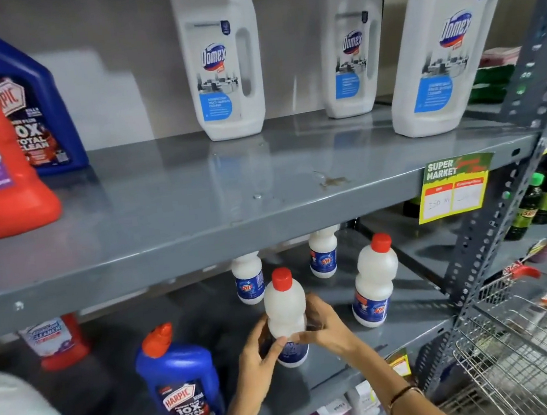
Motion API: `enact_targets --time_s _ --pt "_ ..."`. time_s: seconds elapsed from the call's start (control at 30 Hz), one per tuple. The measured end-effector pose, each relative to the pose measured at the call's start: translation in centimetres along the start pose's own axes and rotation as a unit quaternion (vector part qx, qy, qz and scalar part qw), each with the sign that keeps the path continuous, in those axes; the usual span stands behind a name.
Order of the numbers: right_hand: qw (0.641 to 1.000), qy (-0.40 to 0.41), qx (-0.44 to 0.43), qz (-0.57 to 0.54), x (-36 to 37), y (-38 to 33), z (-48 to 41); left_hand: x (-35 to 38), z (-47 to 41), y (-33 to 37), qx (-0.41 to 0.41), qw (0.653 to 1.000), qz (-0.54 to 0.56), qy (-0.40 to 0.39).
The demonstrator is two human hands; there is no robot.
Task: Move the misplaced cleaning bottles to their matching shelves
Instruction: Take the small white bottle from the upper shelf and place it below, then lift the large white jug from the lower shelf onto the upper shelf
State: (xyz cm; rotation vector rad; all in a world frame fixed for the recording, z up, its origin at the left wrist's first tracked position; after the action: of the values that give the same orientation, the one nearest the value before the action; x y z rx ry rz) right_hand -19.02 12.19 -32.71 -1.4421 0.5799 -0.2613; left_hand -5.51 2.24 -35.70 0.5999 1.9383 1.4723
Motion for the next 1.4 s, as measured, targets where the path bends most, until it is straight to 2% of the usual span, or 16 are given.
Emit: enact_targets --time_s 0.13,0.2,0.27,0.33,0.43,0.5,0.57,0.63,0.7,0.77,0.87,0.93,1.1,1.23,1.4 --pt "0.999 0.037 -0.009 0.004 0.0 -0.5 1.5 0.3 0.8 1.4 0.020 0.999 0.012 0.044" --pt "0.989 0.128 -0.026 -0.070 0.2 -1.6 2.8 0.3 2.2 2.7 0.055 0.995 0.027 0.080" --pt "0.952 0.256 -0.074 -0.149 1.2 -3.4 4.6 -0.1 4.4 4.4 0.130 0.986 0.015 0.101" --pt "0.929 0.305 -0.134 -0.159 3.4 -5.4 6.4 -1.3 7.2 7.2 0.251 0.953 -0.038 0.167" --pt "0.932 0.266 -0.213 -0.124 8.2 -8.9 7.8 -6.6 10.9 11.8 0.390 0.852 -0.094 0.335" --pt "0.937 0.226 -0.241 -0.115 11.4 -10.8 8.0 -11.3 11.9 12.1 0.394 0.807 -0.133 0.419" --pt "0.949 0.138 -0.253 -0.124 15.6 -12.9 7.8 -17.7 13.2 10.1 0.348 0.785 -0.161 0.487" --pt "0.966 0.015 -0.235 -0.105 19.9 -14.7 7.5 -23.6 14.6 7.0 0.288 0.788 -0.149 0.523" --pt "0.970 -0.082 -0.215 -0.073 24.2 -15.8 6.7 -28.0 16.2 4.7 0.217 0.807 -0.110 0.538" --pt "0.974 -0.097 -0.201 -0.025 28.0 -16.1 5.6 -30.7 17.3 3.4 0.140 0.841 -0.049 0.520" --pt "0.983 -0.078 -0.165 0.023 31.5 -15.6 4.0 -32.4 17.1 2.4 0.022 0.919 -0.017 0.394" --pt "0.987 -0.077 -0.133 0.039 32.9 -15.2 3.3 -33.5 17.1 2.2 -0.028 0.945 0.008 0.324" --pt "0.995 -0.083 -0.062 -0.013 34.2 -14.1 1.5 -34.1 16.0 2.5 -0.049 0.965 0.010 0.259" --pt "0.996 -0.092 -0.009 -0.018 34.5 -13.0 0.3 -34.2 15.0 1.9 -0.044 0.969 0.015 0.244" --pt "0.997 -0.076 -0.004 -0.026 34.7 -12.3 0.0 -34.4 14.7 0.4 -0.050 0.965 0.031 0.254"
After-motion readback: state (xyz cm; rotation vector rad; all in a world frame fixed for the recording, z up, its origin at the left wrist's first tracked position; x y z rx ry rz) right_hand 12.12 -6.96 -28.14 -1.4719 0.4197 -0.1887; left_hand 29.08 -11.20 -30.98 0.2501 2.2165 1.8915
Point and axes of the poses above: each hand's wrist, its own z-axis away from the middle knuckle, its own x-axis out of the palm, y = z × x, the point moved 1 cm from there along -z, towards the middle knuckle, and after that the axes turned 5 degrees about x, right-handed, at the moved point
